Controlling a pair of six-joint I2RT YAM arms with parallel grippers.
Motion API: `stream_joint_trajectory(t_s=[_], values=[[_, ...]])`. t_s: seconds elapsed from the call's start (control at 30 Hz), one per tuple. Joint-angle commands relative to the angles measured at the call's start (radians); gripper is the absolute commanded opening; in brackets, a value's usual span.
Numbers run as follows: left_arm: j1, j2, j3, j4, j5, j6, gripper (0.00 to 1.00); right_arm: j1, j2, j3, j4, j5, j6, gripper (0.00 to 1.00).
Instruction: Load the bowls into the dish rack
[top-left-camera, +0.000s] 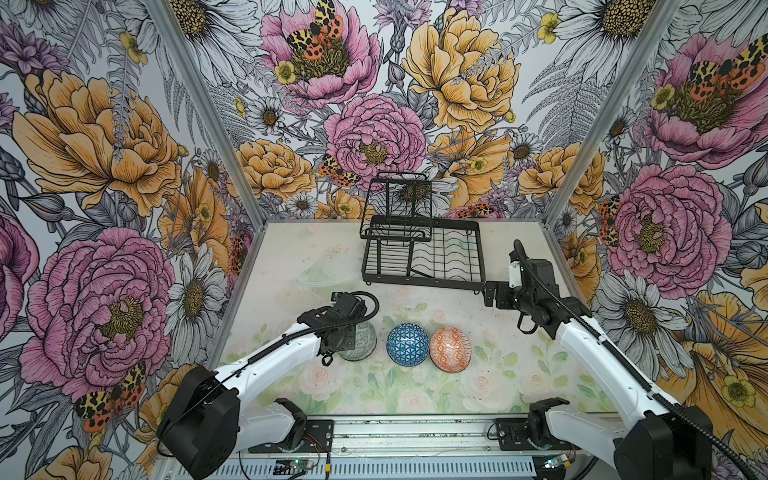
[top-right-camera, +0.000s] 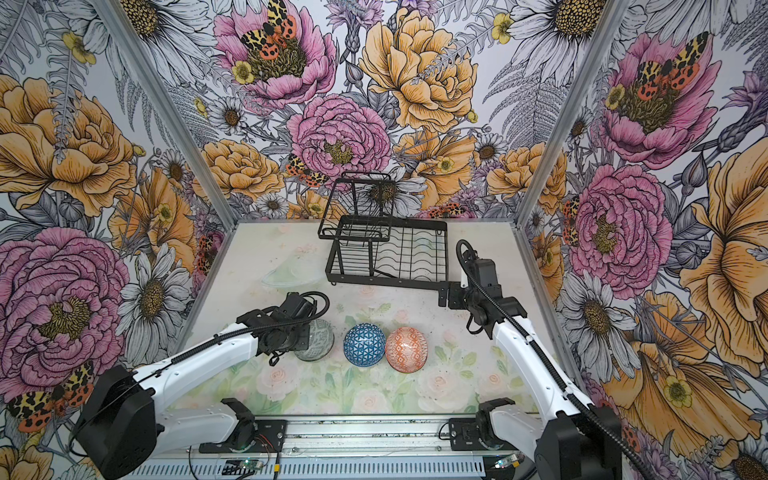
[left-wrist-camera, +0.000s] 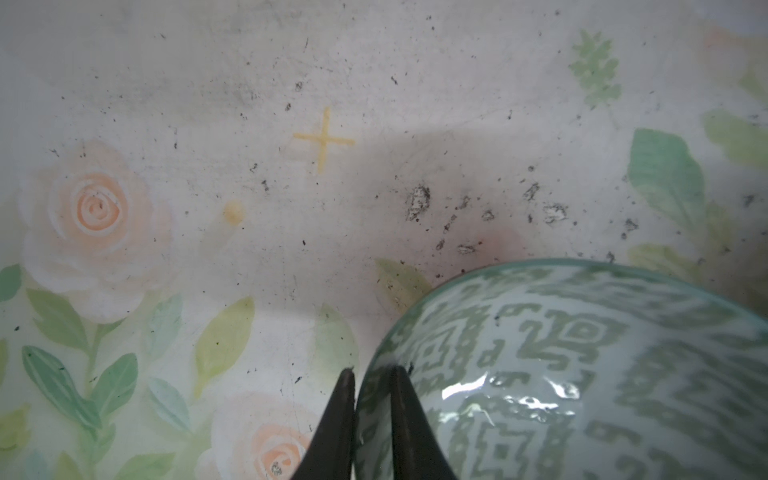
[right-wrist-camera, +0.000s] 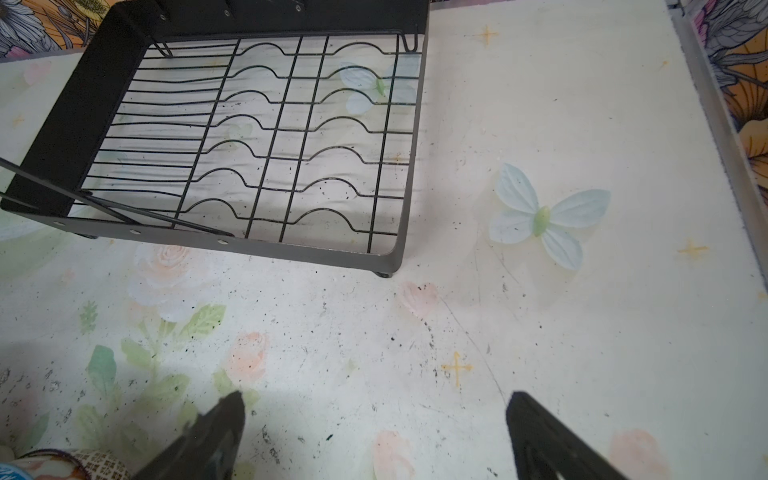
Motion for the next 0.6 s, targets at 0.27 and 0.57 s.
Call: stream_joint_trajectory(t_s=[0.27, 0.57], values=[[-0.015, -0.028, 0.009, -0.012, -0.006, -0.008, 0.08, 0.009, -0.014, 0.021, 0.002, -0.008, -0.009, 1.0], [-0.027, -0.039, 0.025, -0.038, -0.013, -0.014, 0.05, 0.009, -0.013, 0.023, 0.002, -0.014, -0.007, 0.99]])
